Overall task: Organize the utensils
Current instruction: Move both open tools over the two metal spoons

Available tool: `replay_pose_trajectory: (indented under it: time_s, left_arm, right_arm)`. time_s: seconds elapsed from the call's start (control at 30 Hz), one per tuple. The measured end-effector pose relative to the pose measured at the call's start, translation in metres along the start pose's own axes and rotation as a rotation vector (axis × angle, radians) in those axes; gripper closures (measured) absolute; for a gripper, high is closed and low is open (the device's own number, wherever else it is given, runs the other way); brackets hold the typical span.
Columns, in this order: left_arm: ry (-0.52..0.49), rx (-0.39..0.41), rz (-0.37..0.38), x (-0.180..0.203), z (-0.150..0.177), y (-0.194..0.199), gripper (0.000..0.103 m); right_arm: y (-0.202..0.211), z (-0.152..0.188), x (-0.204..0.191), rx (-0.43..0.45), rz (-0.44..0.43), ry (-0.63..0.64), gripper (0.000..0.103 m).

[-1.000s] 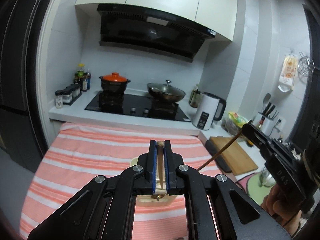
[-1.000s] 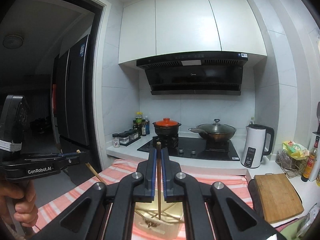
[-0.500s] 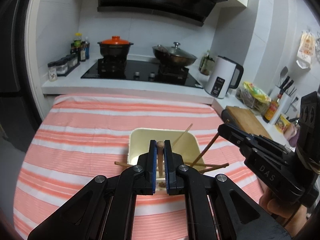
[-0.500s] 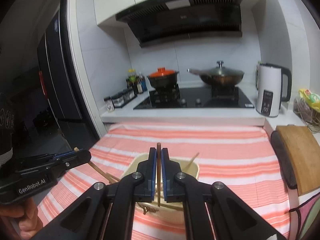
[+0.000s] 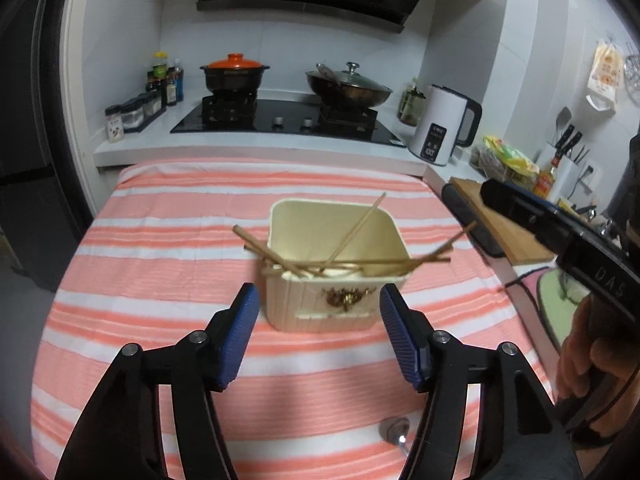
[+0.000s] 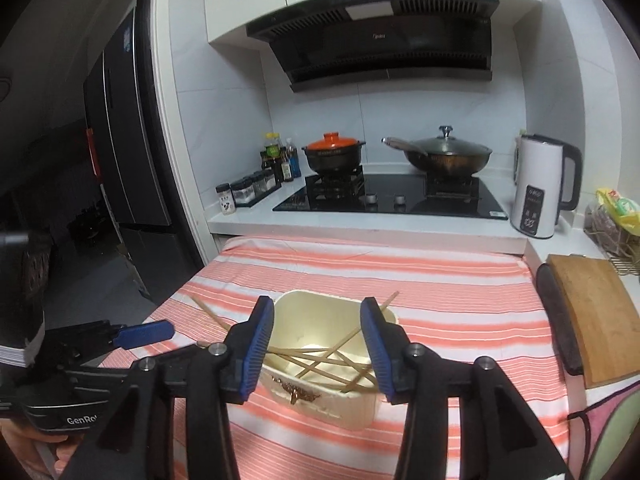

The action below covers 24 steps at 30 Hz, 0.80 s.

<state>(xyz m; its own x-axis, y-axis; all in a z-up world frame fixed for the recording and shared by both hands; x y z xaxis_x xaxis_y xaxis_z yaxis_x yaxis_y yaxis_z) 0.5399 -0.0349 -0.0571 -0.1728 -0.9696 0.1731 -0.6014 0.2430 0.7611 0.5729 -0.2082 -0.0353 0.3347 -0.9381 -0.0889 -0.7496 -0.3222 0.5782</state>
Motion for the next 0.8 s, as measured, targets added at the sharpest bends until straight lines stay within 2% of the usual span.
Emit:
replay_pose_trajectory:
  time_s: [0.13, 0.23, 0.33, 0.5, 0.67, 0.8]
  left_arm:
    - [-0.005, -0.04, 0.012, 0.007, 0.054, 0.012, 0.03]
    - [0.002, -0.079, 0.006, 0.013, 0.102, 0.015, 0.028]
    - [0.016, -0.122, 0.013, 0.021, 0.151, 0.015, 0.028]
    - [0.038, -0.196, 0.013, 0.034, 0.216, 0.003, 0.027]
    - [0.028, -0.229, 0.025, 0.055, 0.239, -0.006, 0.027]
    - [0.013, -0.207, 0.03, 0.071, 0.229, -0.016, 0.027]
  right_arm:
    - [0.037, 0.028, -0.001, 0.016, 0.029, 0.019, 0.053]
    - [0.062, 0.063, 0.002, 0.01, 0.054, 0.021, 0.053]
    - [0.08, 0.111, 0.008, -0.015, 0.083, 0.003, 0.053]
    - [0.092, 0.212, 0.014, -0.123, 0.147, -0.04, 0.053]
    - [0.093, 0.281, 0.022, -0.232, 0.188, -0.086, 0.053]
    - [0.097, 0.297, 0.029, -0.244, 0.187, -0.121, 0.053]
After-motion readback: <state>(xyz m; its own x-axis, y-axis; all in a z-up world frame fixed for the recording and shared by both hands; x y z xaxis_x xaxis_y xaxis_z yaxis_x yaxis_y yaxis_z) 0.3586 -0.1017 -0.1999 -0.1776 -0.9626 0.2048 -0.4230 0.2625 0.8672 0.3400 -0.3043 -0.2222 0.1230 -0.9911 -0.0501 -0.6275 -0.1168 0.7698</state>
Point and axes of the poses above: each gripper's, at about its wrist camera, not at the fingertips, and y roughly against the way its jaws point, x to its right, z to its underside, the point moved 5 cm from there along -y, roughly the way its jaws point, and after that the axes turned 10 degrees about -x, right-handed, at the moved point
